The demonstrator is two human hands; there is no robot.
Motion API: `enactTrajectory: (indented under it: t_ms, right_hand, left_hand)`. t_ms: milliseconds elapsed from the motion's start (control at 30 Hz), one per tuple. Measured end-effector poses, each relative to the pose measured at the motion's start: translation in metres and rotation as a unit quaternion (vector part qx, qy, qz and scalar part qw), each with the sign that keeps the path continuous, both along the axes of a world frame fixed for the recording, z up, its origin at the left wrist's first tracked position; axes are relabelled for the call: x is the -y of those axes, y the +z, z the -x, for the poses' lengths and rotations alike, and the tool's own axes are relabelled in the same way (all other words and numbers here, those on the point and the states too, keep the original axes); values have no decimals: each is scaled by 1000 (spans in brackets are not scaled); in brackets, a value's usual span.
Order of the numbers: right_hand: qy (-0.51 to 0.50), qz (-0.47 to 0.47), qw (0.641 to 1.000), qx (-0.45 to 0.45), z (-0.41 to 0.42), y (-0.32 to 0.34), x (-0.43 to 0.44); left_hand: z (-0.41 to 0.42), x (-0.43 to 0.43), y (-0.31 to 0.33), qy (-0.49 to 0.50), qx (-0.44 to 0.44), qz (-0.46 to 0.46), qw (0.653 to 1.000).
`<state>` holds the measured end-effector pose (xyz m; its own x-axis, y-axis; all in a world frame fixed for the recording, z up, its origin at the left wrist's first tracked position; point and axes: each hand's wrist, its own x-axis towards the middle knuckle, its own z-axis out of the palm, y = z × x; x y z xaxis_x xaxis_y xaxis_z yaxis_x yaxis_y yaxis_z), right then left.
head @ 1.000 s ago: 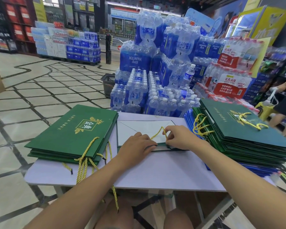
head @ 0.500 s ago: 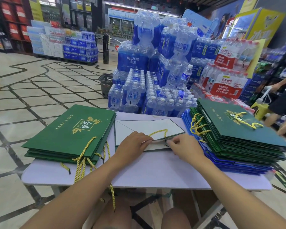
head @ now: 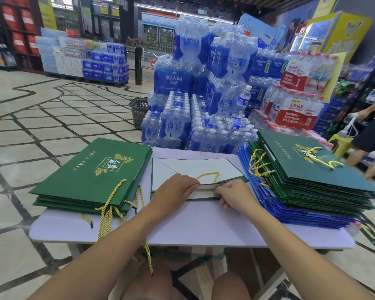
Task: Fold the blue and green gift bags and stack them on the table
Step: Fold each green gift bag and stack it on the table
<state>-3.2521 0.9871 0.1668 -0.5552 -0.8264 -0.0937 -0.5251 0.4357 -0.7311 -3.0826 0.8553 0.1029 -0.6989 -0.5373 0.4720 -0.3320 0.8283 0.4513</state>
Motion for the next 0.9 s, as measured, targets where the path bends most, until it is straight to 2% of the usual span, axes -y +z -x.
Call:
enactTrajectory:
  t_ms: [200, 300, 367, 467, 567, 667, 733, 833, 900]
  right_hand:
    - [20, -21, 995, -99, -8, 3, 0]
    - [-41, -1, 968, -248, -3, 11, 10]
    - [-37, -37, 954, -296, 1, 13, 19]
    - [7, -109, 947, -301, 11, 0, 33]
    - [46, -77, 964, -252, 20, -10, 45]
    - [6, -28, 984, -179, 30, -5, 60]
    - [-32, 2, 997, -74, 36, 2, 70]
    - [-11, 18, 992, 125, 32, 12, 85]
    - [21, 18, 982, 186, 28, 15, 96]
  left_hand:
    - [1, 2, 1, 8, 1, -6, 1000]
    - [1, 3, 1, -5, 37, 27, 999]
    - [-1, 2, 2, -1, 60, 49, 997]
    - [-1, -4, 3, 61, 49, 84, 993]
    - [-1, -4, 2, 142, 120, 34, 982]
    - [1, -1, 1, 135, 179, -12, 975]
    - [1, 0, 1, 125, 178, -8, 976]
    - [1, -1, 0, 125, 182, -3, 975]
    - [2, -2, 0, 119, 199, 6, 973]
